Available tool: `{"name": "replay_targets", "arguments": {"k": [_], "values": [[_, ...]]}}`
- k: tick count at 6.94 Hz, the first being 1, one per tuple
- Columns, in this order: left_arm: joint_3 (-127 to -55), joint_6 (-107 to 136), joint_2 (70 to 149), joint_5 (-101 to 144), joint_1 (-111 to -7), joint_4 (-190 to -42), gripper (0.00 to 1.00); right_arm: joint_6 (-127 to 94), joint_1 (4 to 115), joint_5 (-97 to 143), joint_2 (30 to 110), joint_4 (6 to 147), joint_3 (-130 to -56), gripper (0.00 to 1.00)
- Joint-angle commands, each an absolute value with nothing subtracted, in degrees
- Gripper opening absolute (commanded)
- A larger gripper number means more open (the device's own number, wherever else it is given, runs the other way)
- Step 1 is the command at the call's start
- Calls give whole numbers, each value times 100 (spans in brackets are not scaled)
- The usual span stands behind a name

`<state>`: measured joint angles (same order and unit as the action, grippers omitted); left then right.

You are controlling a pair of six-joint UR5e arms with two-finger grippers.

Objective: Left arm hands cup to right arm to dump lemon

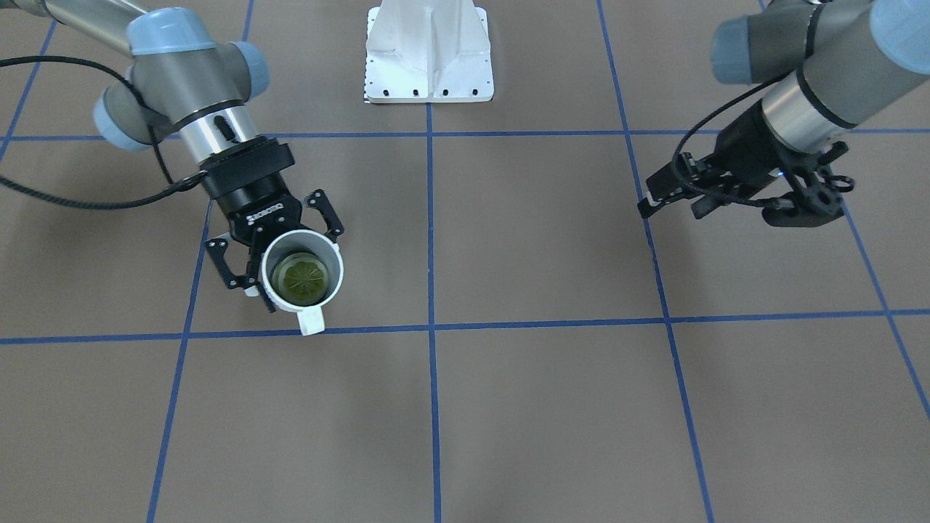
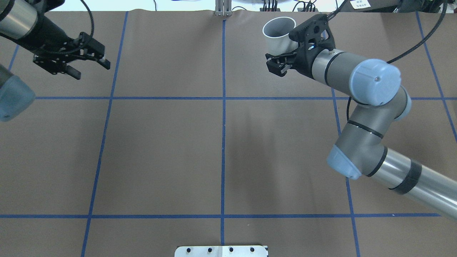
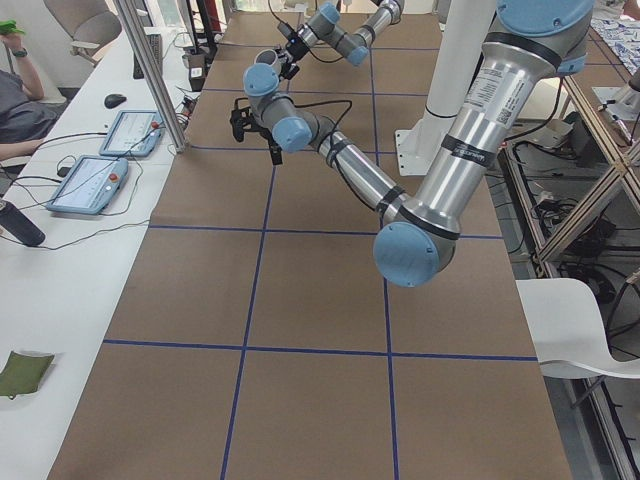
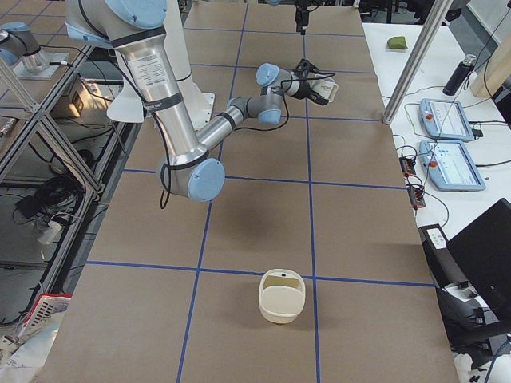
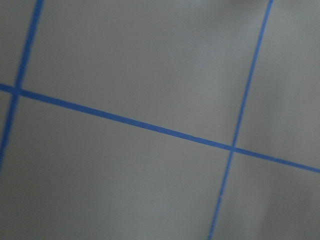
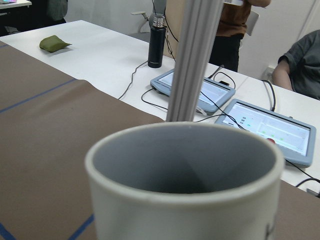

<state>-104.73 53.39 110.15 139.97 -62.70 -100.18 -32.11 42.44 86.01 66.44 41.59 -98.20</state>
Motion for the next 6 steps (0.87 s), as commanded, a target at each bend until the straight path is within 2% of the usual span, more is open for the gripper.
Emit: {"name": "replay_targets", "arguments": {"k": [1, 2, 6], "values": [[-10450, 2840, 10163, 13738, -6783, -9828, 100, -3313, 4832, 8956, 7283, 4149, -10263, 39], [-10485, 1864, 10012, 13737, -7177, -9417, 100, -3374, 4912, 8956, 7660, 4114, -10501, 38], [-10415, 740, 9669, 13605, -7567, -9044, 100, -3926, 5132, 8956, 9952, 1194, -10521, 38]]}}
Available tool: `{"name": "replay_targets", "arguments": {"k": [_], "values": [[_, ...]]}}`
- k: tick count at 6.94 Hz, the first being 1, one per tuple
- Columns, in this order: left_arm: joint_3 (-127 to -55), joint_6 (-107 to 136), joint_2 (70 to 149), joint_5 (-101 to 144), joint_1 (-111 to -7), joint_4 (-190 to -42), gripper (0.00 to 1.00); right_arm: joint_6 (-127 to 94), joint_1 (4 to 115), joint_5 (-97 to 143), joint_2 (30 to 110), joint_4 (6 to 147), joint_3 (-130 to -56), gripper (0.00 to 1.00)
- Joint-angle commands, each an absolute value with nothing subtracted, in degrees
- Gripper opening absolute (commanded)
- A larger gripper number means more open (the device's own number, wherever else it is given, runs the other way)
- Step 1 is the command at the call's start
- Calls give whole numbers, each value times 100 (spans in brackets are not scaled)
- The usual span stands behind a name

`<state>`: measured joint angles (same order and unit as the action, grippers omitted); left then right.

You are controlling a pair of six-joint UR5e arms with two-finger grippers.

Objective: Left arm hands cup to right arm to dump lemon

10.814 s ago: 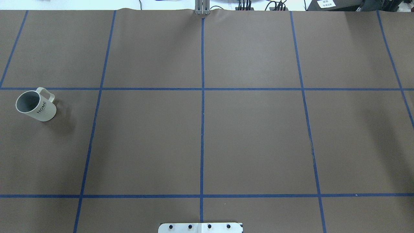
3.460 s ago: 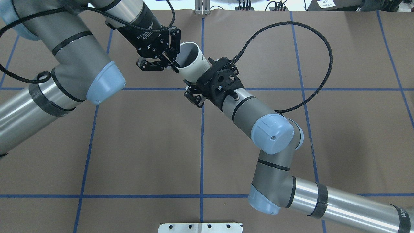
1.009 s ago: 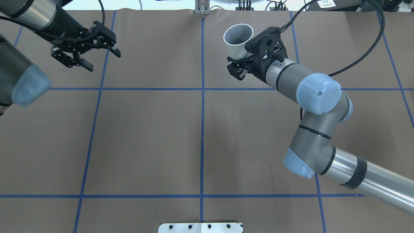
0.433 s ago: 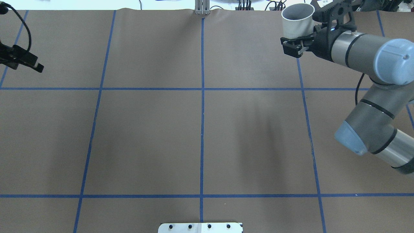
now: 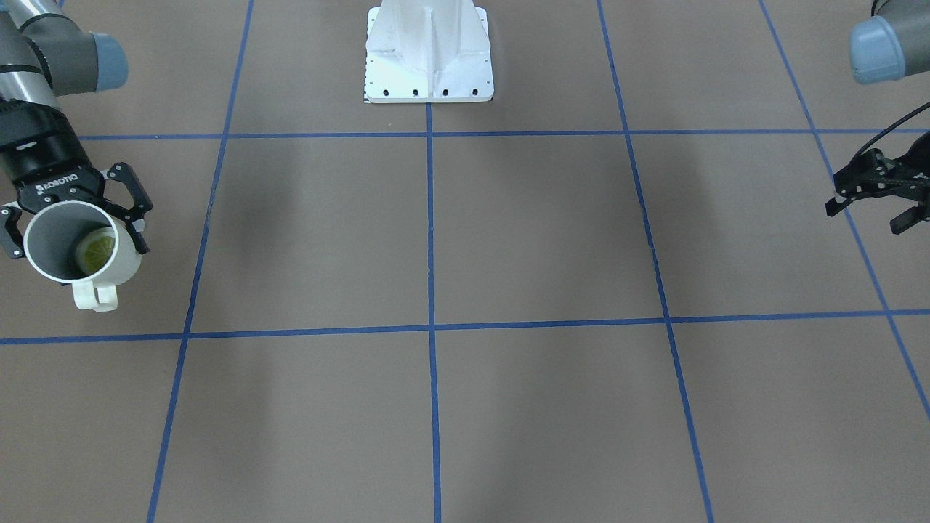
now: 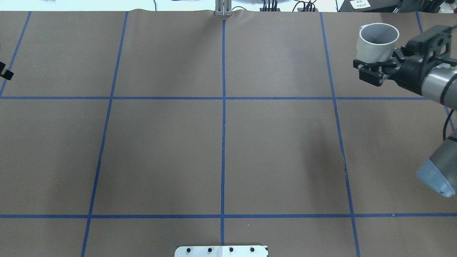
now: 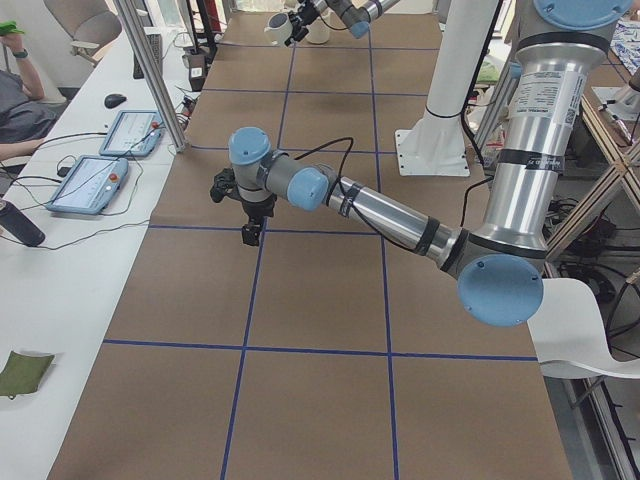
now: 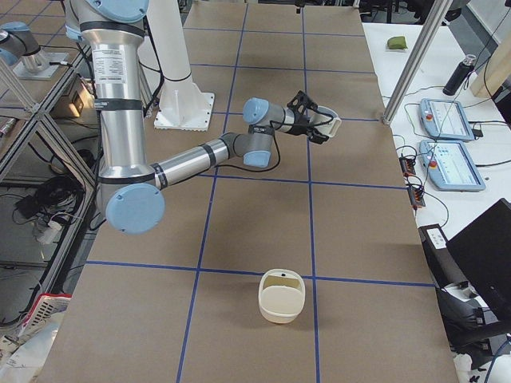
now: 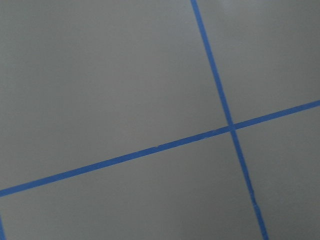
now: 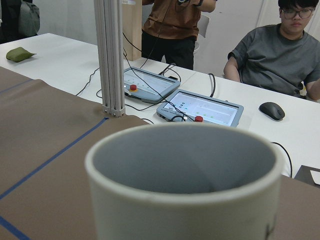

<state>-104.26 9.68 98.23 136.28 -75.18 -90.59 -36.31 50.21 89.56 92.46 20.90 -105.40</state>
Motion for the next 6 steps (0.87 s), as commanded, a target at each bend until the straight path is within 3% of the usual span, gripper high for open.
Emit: {"name": "replay_targets", "arguments": {"k": [1, 2, 5, 6], "values": [[-10432, 695, 9598, 13605, -7567, -9044, 100, -4225, 5176, 8947, 10524, 464, -10486, 38], [-10441, 694, 9598, 13597, -7567, -9035, 100, -4697, 5220, 8904, 10860, -152, -10320, 37], [-10459, 703, 9589, 13597, -7559, -9035, 100, -7032, 5544, 8851, 10960, -3234, -8146, 37], [-10468, 703, 9580, 13597, -7559, -9035, 100, -7849, 5746, 8851, 10986, -3722, -7791, 37]]}}
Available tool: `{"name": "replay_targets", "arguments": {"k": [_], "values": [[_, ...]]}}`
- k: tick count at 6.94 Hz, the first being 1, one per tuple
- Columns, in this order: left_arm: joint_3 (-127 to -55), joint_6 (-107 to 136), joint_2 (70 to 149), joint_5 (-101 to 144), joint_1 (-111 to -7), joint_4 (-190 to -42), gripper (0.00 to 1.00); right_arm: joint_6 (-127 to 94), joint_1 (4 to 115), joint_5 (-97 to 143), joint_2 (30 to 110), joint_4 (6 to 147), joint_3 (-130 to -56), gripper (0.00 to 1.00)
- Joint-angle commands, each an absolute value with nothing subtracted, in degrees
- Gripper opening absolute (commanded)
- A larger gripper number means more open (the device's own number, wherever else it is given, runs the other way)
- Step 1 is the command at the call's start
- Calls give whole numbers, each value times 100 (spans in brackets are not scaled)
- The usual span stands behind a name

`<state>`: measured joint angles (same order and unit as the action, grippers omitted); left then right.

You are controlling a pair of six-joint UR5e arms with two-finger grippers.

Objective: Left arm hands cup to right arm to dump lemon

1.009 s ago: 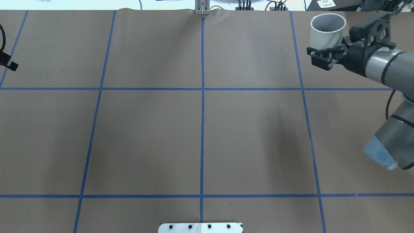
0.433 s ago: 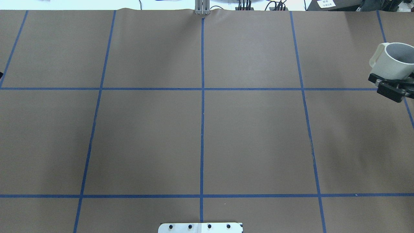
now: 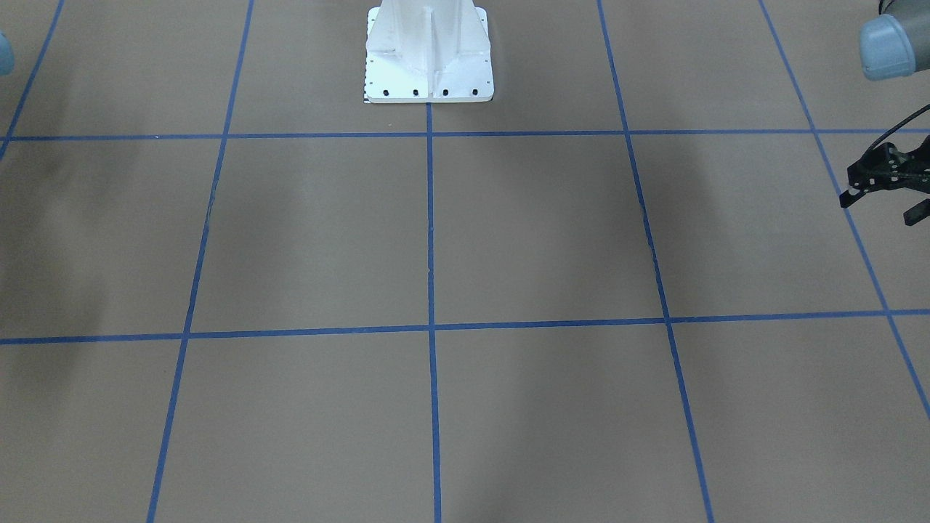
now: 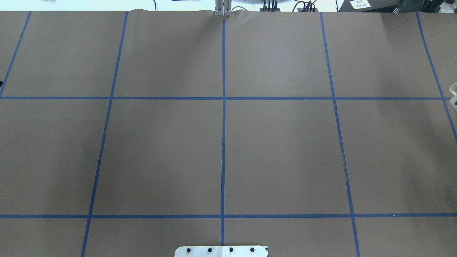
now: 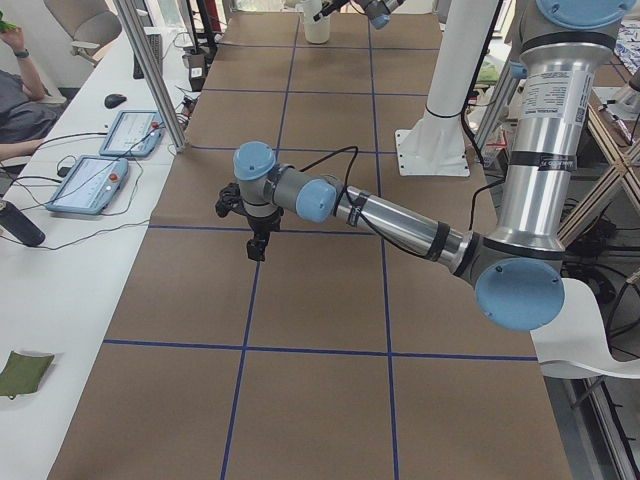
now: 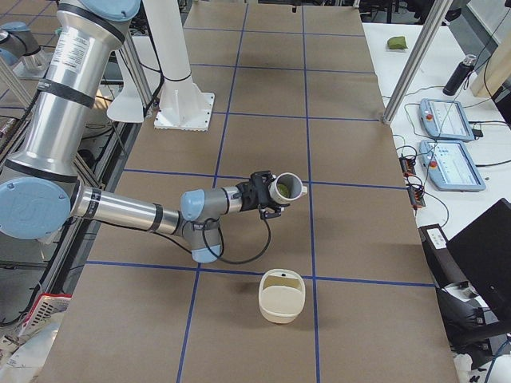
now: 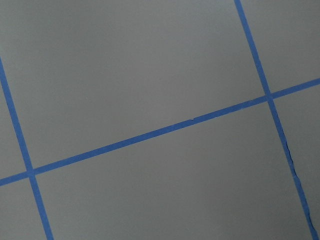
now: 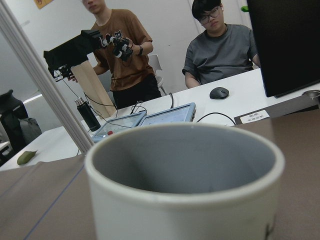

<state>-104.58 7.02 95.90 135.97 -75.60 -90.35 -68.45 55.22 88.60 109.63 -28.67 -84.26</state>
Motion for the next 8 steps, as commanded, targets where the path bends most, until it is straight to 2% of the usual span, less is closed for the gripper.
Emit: {"name": "replay_targets", "arguments": {"k": [1, 3, 8], "values": [[-10468, 712, 9580, 13597, -7550, -9035, 100, -8571, 5896, 8851, 10986, -4127, -7439, 37], [-10494, 721, 9563, 13475, -7550, -9035, 100, -9776, 6011, 8851, 10986, -4936, -6788, 37], [-10485, 712, 9527, 13465, -7550, -9044, 100, -12527, 6423, 8815, 10767, -5150, -6592, 37]]}}
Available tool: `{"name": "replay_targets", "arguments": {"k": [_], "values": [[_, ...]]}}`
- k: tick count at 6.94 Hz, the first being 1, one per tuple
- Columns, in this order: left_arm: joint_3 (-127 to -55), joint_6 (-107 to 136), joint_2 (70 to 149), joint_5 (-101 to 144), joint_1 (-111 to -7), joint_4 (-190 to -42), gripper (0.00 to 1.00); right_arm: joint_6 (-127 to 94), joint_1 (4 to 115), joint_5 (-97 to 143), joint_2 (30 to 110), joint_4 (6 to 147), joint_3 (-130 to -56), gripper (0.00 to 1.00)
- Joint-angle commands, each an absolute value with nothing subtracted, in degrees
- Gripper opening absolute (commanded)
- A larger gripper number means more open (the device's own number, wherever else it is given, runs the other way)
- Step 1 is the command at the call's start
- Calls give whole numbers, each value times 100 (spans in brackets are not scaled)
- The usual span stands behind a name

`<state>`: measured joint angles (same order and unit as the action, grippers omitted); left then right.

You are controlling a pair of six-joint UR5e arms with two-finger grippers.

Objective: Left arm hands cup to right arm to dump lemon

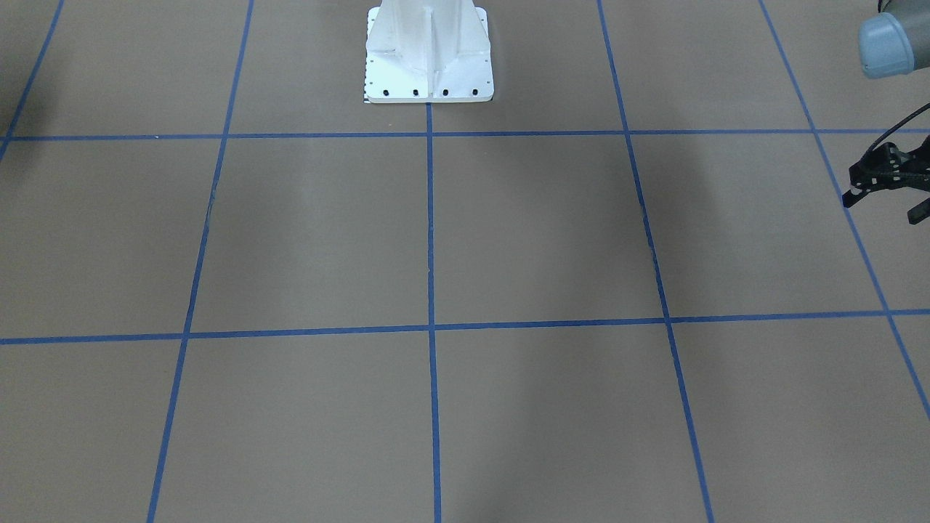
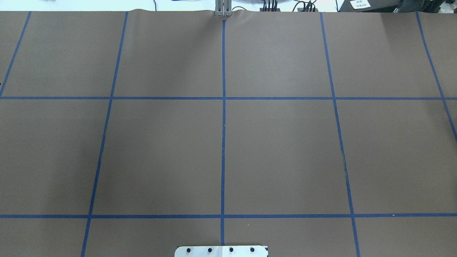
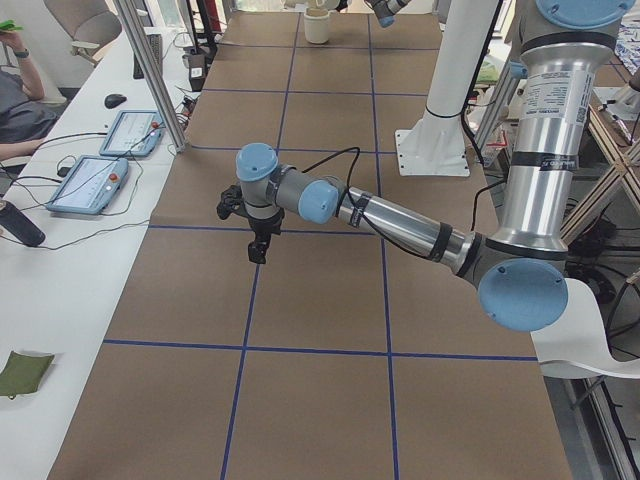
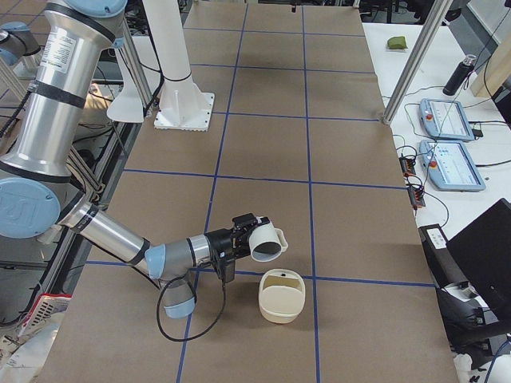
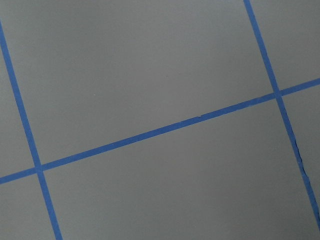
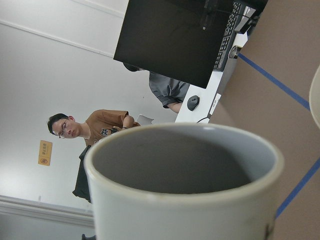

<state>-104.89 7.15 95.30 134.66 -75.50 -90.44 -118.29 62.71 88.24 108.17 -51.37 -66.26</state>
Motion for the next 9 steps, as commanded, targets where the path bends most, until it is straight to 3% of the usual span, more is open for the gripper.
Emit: {"name": "replay_targets", "arguments": {"k": [1, 9], "values": [[-10485, 712, 9527, 13465, -7550, -9044, 100, -13194, 6581, 8807, 10749, -5150, -6592, 37], [-10564, 712, 9536, 13465, -7559, -9053, 100, -17382, 6837, 7611, 10573, -5326, -6583, 37]]}}
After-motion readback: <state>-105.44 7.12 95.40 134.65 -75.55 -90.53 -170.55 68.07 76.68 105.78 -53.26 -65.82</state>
